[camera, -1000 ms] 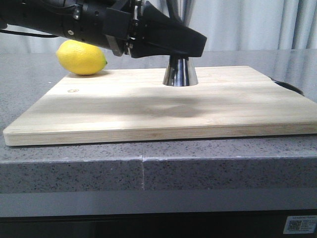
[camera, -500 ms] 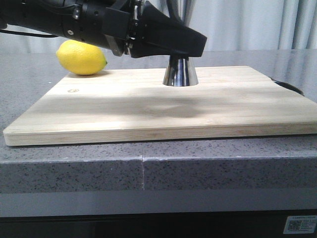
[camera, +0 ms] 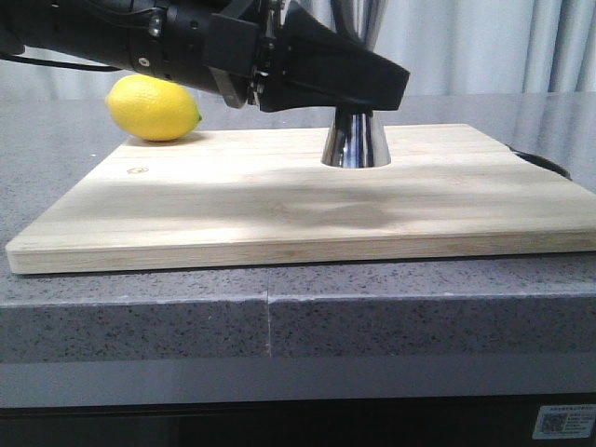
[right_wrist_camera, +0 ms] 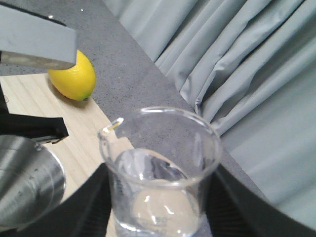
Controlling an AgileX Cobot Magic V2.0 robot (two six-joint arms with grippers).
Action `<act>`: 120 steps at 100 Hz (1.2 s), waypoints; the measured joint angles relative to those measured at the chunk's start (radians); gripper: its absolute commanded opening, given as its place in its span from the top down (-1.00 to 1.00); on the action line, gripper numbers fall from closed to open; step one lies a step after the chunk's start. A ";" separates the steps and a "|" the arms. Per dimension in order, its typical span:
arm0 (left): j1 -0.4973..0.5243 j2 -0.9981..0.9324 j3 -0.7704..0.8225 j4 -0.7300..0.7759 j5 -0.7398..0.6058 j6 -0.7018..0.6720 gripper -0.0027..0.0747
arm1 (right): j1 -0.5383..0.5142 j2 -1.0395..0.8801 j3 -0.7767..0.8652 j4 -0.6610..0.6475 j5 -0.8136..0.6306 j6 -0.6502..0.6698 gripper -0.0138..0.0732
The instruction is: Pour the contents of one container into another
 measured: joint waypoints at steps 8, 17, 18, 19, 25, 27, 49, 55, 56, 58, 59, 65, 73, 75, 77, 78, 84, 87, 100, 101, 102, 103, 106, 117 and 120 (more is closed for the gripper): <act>0.000 0.000 0.000 0.000 0.000 0.000 0.85 | 0.000 0.000 0.000 -0.010 0.007 0.000 0.14; 0.000 0.000 0.000 0.000 0.000 0.000 0.85 | 0.000 0.000 0.000 -0.016 0.007 0.000 0.14; 0.000 0.000 0.000 0.000 0.000 0.000 0.85 | 0.000 0.000 0.000 -0.016 0.007 0.000 0.14; 0.000 0.000 0.000 0.000 0.000 0.000 0.85 | 0.000 0.000 0.000 -0.016 0.007 0.000 0.14; 0.000 0.000 0.000 0.000 0.000 0.000 0.85 | 0.000 0.000 0.000 -0.018 0.007 0.000 0.14; 0.000 0.000 0.000 0.000 0.000 0.000 0.85 | 0.000 0.000 0.000 -0.018 0.007 0.000 0.14; 0.000 0.000 0.000 0.000 0.000 0.000 0.85 | 0.000 0.000 0.000 -0.025 0.007 0.000 0.14; 0.000 0.000 0.000 0.002 0.000 0.000 0.85 | 0.000 0.000 0.000 -0.026 0.007 0.000 0.14; 0.000 0.000 0.000 0.002 0.000 0.000 0.85 | 0.000 0.000 0.000 -0.026 0.007 0.000 0.14; 0.000 0.000 0.000 0.002 0.000 0.000 0.85 | 0.002 0.000 0.000 -0.026 0.007 0.000 0.14; 0.000 0.000 0.000 0.002 0.000 0.000 0.85 | 0.002 0.000 0.000 -0.026 0.007 0.000 0.14; 0.000 0.000 0.000 0.002 0.000 0.000 0.85 | 0.008 0.000 0.000 -0.026 0.007 0.000 0.14; 0.000 0.000 0.000 0.004 0.000 0.000 0.85 | 0.016 0.000 0.000 -0.031 0.007 0.000 0.17; 0.000 0.000 0.000 0.004 0.000 0.000 0.85 | 0.021 0.000 0.000 -0.032 0.007 0.000 0.18; 0.000 0.000 0.000 0.004 0.000 0.000 0.85 | 0.023 0.000 0.000 -0.035 0.007 0.000 0.19; 0.000 0.000 0.000 0.004 0.000 0.000 0.85 | 0.023 0.000 0.000 -0.035 0.007 0.000 0.19; 0.000 0.000 0.000 0.004 0.000 0.000 0.85 | 0.029 0.000 0.000 -0.037 0.014 0.000 0.21; 0.000 0.000 0.000 0.004 0.000 0.000 0.85 | 0.032 0.000 0.000 -0.038 0.014 0.000 0.21; 0.000 0.000 0.000 0.004 0.000 0.000 0.85 | 0.039 -0.002 0.000 -0.042 0.026 0.000 0.21; 0.000 0.000 0.000 0.004 0.000 0.000 0.85 | 0.039 -0.004 0.000 -0.042 0.028 0.000 0.21; 0.000 0.000 0.000 0.004 0.000 0.000 0.85 | 0.039 -0.004 0.000 -0.042 0.028 0.000 0.21; 0.000 0.000 0.000 0.004 0.000 0.000 0.85 | 0.039 -0.004 0.000 -0.042 0.028 0.000 0.21; 0.000 0.000 0.000 0.004 0.000 0.000 0.85 | 0.041 -0.006 0.000 -0.043 0.033 0.000 0.21; 0.000 0.000 0.000 0.006 -0.002 0.000 0.85 | 0.042 -0.021 0.000 -0.044 0.047 0.000 0.21; 0.000 0.000 0.000 0.006 -0.002 0.000 0.85 | 0.042 -0.027 0.000 -0.044 0.051 0.000 0.21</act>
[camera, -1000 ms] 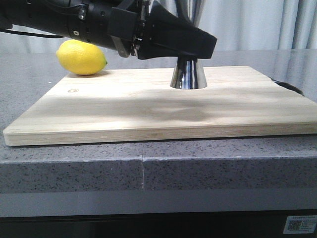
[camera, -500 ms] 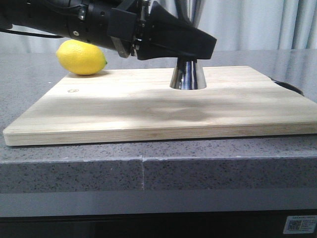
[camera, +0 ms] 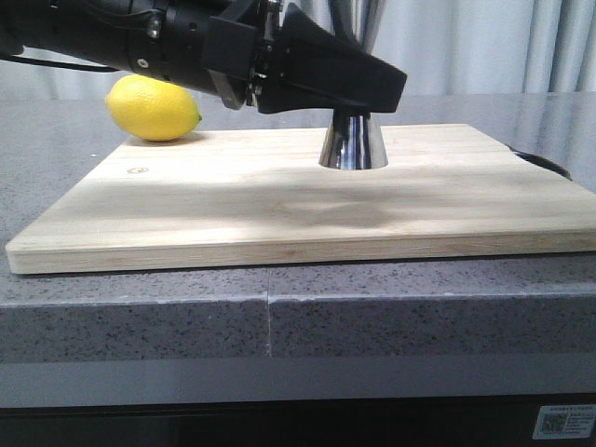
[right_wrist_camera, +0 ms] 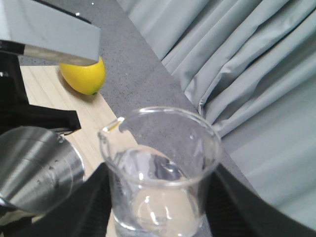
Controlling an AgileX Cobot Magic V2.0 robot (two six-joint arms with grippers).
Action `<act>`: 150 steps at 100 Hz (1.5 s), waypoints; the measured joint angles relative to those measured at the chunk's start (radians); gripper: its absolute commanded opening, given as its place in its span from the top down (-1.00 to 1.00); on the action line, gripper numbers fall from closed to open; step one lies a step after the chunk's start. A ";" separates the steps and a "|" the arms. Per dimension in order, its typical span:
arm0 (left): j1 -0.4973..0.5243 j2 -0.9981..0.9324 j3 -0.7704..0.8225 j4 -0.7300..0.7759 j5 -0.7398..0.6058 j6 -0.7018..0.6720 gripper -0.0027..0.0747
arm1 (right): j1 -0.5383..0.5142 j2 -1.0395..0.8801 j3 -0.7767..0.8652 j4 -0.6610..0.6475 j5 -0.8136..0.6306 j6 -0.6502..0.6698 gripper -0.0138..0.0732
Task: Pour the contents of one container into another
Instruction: 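Tilt the beaker with the right gripper over the jigger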
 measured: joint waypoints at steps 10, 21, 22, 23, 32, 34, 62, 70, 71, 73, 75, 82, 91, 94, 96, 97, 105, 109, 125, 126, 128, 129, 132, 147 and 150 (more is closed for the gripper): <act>0.000 0.000 0.000 0.000 0.000 0.000 0.85 | 0.000 -0.020 0.000 -0.002 0.011 0.000 0.21; 0.000 0.000 0.000 0.000 0.000 0.000 0.85 | 0.000 -0.035 0.000 -0.002 0.025 0.000 0.21; 0.000 0.000 0.000 0.000 0.000 0.000 0.85 | 0.000 -0.033 0.000 -0.002 0.026 0.000 0.21; 0.000 0.000 0.000 0.000 0.000 0.000 0.85 | 0.000 -0.035 0.000 -0.002 0.028 0.000 0.21; 0.000 0.000 0.000 0.002 0.000 0.000 0.85 | 0.001 -0.035 0.000 -0.004 0.035 0.000 0.21; 0.000 0.000 0.000 0.002 0.000 0.000 0.85 | 0.002 -0.035 0.000 -0.004 0.038 0.000 0.21; 0.000 0.000 0.000 0.002 0.000 0.000 0.85 | 0.054 -0.035 0.000 -0.042 0.081 0.000 0.21; 0.000 0.000 0.000 0.002 0.002 0.000 0.85 | 0.054 -0.035 0.000 -0.045 0.089 0.000 0.21; 0.000 0.000 0.000 0.002 0.002 0.000 0.85 | 0.054 -0.035 0.000 -0.047 0.091 0.000 0.21; 0.000 0.000 0.000 0.002 0.002 0.000 0.85 | 0.054 -0.035 0.000 -0.049 0.091 0.000 0.21; 0.000 0.000 0.000 0.002 0.002 0.000 0.85 | 0.054 -0.035 0.000 -0.051 0.092 0.000 0.21; 0.000 0.000 0.000 0.002 0.002 0.000 0.85 | 0.054 -0.035 0.000 -0.055 0.096 0.000 0.21; 0.000 0.000 0.000 0.002 0.002 0.000 0.85 | 0.054 -0.035 0.000 -0.063 0.096 0.000 0.21; 0.000 0.000 0.000 0.002 0.002 0.000 0.85 | 0.054 -0.035 0.000 -0.065 0.096 0.000 0.21; 0.000 0.000 0.000 0.002 0.002 0.000 0.85 | 0.054 -0.035 0.000 -0.065 0.096 0.000 0.21; 0.000 0.000 0.000 0.002 0.002 0.000 0.85 | 0.054 -0.035 0.000 -0.067 0.096 0.000 0.21; 0.000 0.000 0.000 0.002 0.002 0.000 0.85 | 0.054 -0.035 0.000 -0.069 0.096 0.000 0.21; 0.000 0.000 0.000 0.002 0.002 0.000 0.85 | 0.054 -0.035 0.000 -0.069 0.096 0.000 0.21; 0.000 0.000 0.000 0.002 0.002 -0.002 0.85 | 0.054 -0.035 0.000 -0.077 0.096 0.000 0.21; 0.000 0.000 0.000 0.002 0.002 -0.002 0.85 | 0.054 -0.035 0.000 -0.077 0.096 0.000 0.21; 0.000 0.000 0.000 0.002 0.002 -0.002 0.85 | 0.054 -0.035 0.000 -0.079 0.096 0.000 0.21; 0.000 0.000 0.000 0.002 0.002 -0.002 0.85 | 0.054 -0.035 0.000 -0.079 0.096 0.000 0.21; 0.000 0.000 0.000 0.002 0.002 -0.002 0.85 | 0.054 -0.035 0.000 -0.079 0.096 0.000 0.21; -0.005 0.000 0.000 0.004 0.002 -0.005 0.85 | 0.054 -0.035 0.000 -0.081 0.096 0.000 0.21; -0.007 0.000 0.000 0.006 0.002 -0.005 0.85 | 0.054 -0.035 0.000 -0.081 0.096 0.000 0.21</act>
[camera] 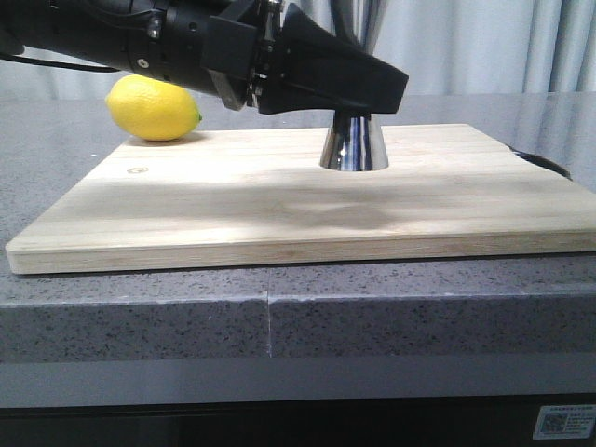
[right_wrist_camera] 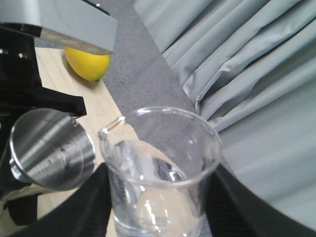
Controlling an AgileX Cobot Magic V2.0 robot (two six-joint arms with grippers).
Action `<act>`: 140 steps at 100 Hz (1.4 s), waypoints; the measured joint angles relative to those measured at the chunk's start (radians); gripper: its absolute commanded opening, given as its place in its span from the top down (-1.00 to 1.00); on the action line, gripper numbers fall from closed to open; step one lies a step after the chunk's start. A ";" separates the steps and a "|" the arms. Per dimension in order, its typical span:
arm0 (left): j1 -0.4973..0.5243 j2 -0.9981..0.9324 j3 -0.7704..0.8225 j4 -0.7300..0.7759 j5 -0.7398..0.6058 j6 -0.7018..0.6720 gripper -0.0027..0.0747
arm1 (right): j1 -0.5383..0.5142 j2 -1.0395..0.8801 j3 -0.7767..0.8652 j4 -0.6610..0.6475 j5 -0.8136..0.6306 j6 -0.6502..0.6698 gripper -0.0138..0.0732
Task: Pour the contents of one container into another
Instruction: 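Tilt the beaker with the right gripper over the jigger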
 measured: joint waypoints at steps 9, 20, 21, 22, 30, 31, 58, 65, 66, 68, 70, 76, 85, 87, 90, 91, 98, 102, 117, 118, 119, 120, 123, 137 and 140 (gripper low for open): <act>-0.009 0.000 0.000 0.002 0.000 0.000 0.85 | 0.000 0.000 0.000 -0.006 0.000 0.000 0.21; -0.014 0.000 0.000 0.004 0.000 -0.001 0.85 | 0.000 0.000 0.000 -0.007 0.000 0.000 0.21; -0.014 0.000 0.000 0.004 0.000 -0.001 0.85 | 0.000 0.000 0.000 -0.007 0.000 0.000 0.21; -0.016 0.000 0.000 0.004 0.000 -0.001 0.85 | 0.000 0.000 0.000 -0.007 0.000 0.000 0.21; -0.015 0.000 0.000 0.004 0.000 -0.001 0.85 | 0.000 0.000 0.000 -0.010 0.007 0.000 0.21; -0.015 0.000 0.000 0.004 0.000 -0.001 0.85 | 0.000 0.000 0.000 -0.011 0.008 0.000 0.21; -0.015 0.000 0.000 0.004 0.000 -0.001 0.85 | 0.005 0.000 0.000 -0.027 0.018 -0.001 0.21; -0.015 0.000 0.000 0.004 0.000 -0.001 0.85 | 0.005 0.000 0.000 -0.033 0.018 -0.001 0.21; -0.015 0.000 0.000 0.004 0.000 -0.001 0.85 | 0.005 0.000 0.000 -0.032 0.018 -0.001 0.21; -0.015 0.000 0.000 0.004 0.000 -0.001 0.85 | 0.005 0.000 0.000 -0.033 0.018 -0.001 0.21; -0.015 0.000 0.000 0.004 0.000 -0.001 0.85 | 0.005 0.000 0.000 -0.035 0.018 -0.001 0.21; -0.015 0.000 0.000 0.004 0.000 -0.001 0.85 | 0.005 0.000 0.000 -0.040 0.018 -0.001 0.21; -0.015 0.000 0.000 0.004 0.000 -0.001 0.85 | 0.005 0.000 0.000 -0.050 0.018 -0.001 0.21; -0.015 0.000 0.000 0.004 0.000 -0.001 0.85 | 0.005 0.000 0.000 -0.053 0.018 -0.001 0.21; -0.015 0.000 0.000 0.004 0.000 -0.001 0.85 | 0.005 0.000 0.000 -0.058 0.018 -0.001 0.21; -0.015 0.000 0.000 0.004 0.000 -0.001 0.85 | 0.005 0.000 0.000 -0.058 0.018 -0.001 0.21; -0.015 0.000 0.000 0.004 0.000 -0.001 0.85 | 0.005 0.000 0.000 -0.064 0.018 -0.001 0.21; -0.015 0.000 0.000 0.004 0.000 -0.001 0.85 | 0.005 0.000 0.000 -0.069 0.018 -0.001 0.21; -0.015 0.000 0.000 0.004 0.000 -0.001 0.85 | 0.005 0.000 0.000 -0.082 0.018 -0.001 0.21; -0.015 0.000 0.000 0.004 0.000 -0.001 0.85 | 0.005 0.000 0.000 -0.084 0.018 -0.001 0.21; -0.015 0.000 0.000 0.004 0.000 -0.001 0.85 | 0.005 0.000 0.000 -0.084 0.018 -0.001 0.21; -0.015 0.000 0.000 0.004 0.000 -0.001 0.85 | 0.005 0.000 0.000 -0.084 0.018 -0.001 0.21; -0.015 0.000 0.000 0.004 0.000 -0.001 0.85 | 0.005 0.000 0.000 -0.086 0.018 -0.001 0.21; -0.015 0.000 0.000 0.004 0.000 -0.001 0.85 | 0.005 0.000 0.000 -0.103 0.018 -0.001 0.21; -0.015 0.000 0.000 0.004 0.000 -0.001 0.85 | 0.005 0.000 0.000 -0.106 0.018 -0.001 0.21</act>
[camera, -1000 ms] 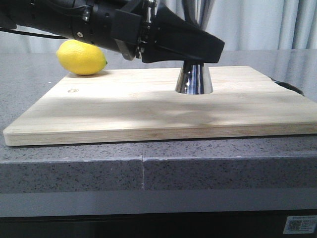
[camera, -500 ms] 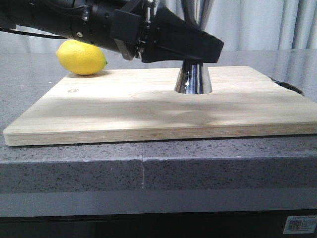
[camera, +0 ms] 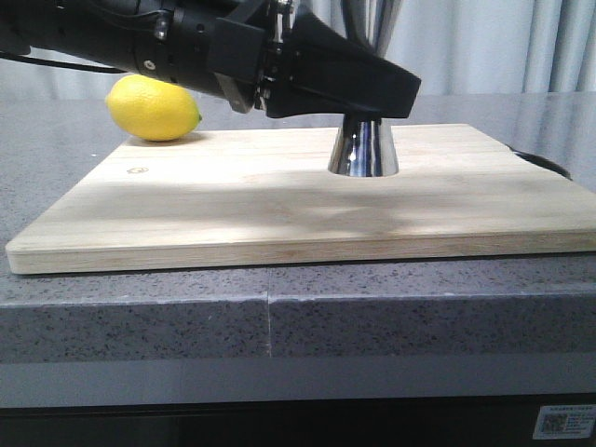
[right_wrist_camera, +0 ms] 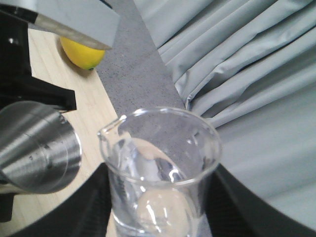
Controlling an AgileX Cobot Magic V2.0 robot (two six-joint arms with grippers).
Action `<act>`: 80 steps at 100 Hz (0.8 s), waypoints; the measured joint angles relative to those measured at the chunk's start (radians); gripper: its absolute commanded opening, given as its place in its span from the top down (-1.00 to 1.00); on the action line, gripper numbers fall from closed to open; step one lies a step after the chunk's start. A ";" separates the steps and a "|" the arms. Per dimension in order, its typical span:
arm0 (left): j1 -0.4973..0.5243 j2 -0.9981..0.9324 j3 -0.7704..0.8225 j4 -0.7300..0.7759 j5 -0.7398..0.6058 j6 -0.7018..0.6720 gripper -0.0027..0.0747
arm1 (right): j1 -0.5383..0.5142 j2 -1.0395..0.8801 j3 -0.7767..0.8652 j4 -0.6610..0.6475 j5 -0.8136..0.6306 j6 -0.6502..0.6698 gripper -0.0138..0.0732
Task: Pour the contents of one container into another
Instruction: 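Tilt the beaker with the right gripper over the jigger, then pour the beaker's liquid into the jigger cup with the right gripper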
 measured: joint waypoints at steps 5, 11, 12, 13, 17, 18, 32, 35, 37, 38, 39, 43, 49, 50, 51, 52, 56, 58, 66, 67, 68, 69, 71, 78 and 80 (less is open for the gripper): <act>0.000 0.000 0.000 0.000 0.000 0.000 0.85 | 0.000 0.000 0.000 -0.004 0.000 0.000 0.21; 0.000 0.000 0.000 0.000 0.000 0.000 0.85 | 0.000 0.000 0.000 -0.007 0.000 0.000 0.21; 0.000 0.000 0.000 0.000 0.000 0.000 0.85 | 0.000 0.000 0.000 -0.009 0.000 0.000 0.21; 0.000 0.000 0.000 0.000 0.000 0.000 0.85 | 0.000 0.000 0.000 -0.009 0.000 0.000 0.21; 0.000 0.000 0.000 0.000 0.000 0.000 0.85 | 0.000 0.000 0.000 -0.009 0.000 0.000 0.21; 0.000 0.000 0.000 0.000 0.000 0.000 0.85 | 0.000 0.000 0.000 -0.011 0.000 0.000 0.21; 0.000 0.000 0.000 0.000 0.000 0.000 0.85 | 0.000 0.000 0.000 -0.024 0.000 0.000 0.21; 0.000 0.000 0.000 0.000 0.000 0.000 0.85 | 0.000 0.000 0.000 -0.026 0.000 0.000 0.21; 0.000 0.000 0.000 0.000 0.000 0.000 0.85 | 0.000 0.000 0.000 -0.029 0.000 0.000 0.21; 0.000 0.000 0.000 0.000 0.000 0.000 0.85 | 0.000 0.000 0.000 -0.031 0.000 0.000 0.21; 0.000 0.000 0.000 0.000 0.000 0.000 0.85 | 0.000 0.000 0.000 -0.031 0.000 0.000 0.21; 0.000 0.000 0.000 0.000 0.000 0.000 0.85 | 0.000 0.000 0.000 -0.033 0.000 0.000 0.21; 0.000 0.000 0.000 0.000 0.000 0.000 0.85 | 0.000 0.000 0.000 -0.037 0.000 0.000 0.21; 0.000 0.000 0.000 0.000 0.000 0.000 0.85 | 0.000 0.000 0.000 -0.037 0.000 0.000 0.21; 0.000 0.000 0.000 0.000 0.000 0.000 0.85 | 0.000 0.000 0.000 -0.038 0.000 0.000 0.21; 0.000 0.000 0.000 0.000 0.000 0.000 0.85 | 0.000 0.000 0.000 -0.038 0.000 0.000 0.21; 0.000 0.000 0.000 0.000 0.000 0.000 0.85 | 0.000 0.000 0.000 -0.041 0.000 0.000 0.21; 0.000 0.000 0.000 0.000 0.000 0.000 0.85 | 0.000 0.000 0.000 -0.046 0.000 0.000 0.21; 0.000 0.000 0.000 0.000 0.000 0.000 0.85 | 0.000 0.000 0.000 -0.054 0.000 0.000 0.21; 0.000 0.000 0.000 0.000 0.000 0.000 0.85 | 0.000 0.000 0.000 -0.054 0.000 0.000 0.21; 0.000 0.000 0.000 0.000 0.000 0.000 0.85 | 0.000 0.000 0.000 -0.055 0.000 0.000 0.21; 0.000 0.000 0.000 0.000 0.000 0.000 0.85 | 0.000 0.000 0.000 -0.058 0.000 0.000 0.21; 0.000 0.000 0.000 0.000 0.000 0.000 0.85 | 0.000 0.000 0.000 -0.057 0.000 0.000 0.21; 0.000 0.000 0.000 0.000 0.000 0.000 0.85 | 0.000 0.000 0.000 -0.063 0.000 0.000 0.21; 0.000 0.000 0.000 0.000 0.000 0.000 0.85 | 0.000 0.000 0.000 -0.064 0.000 0.000 0.21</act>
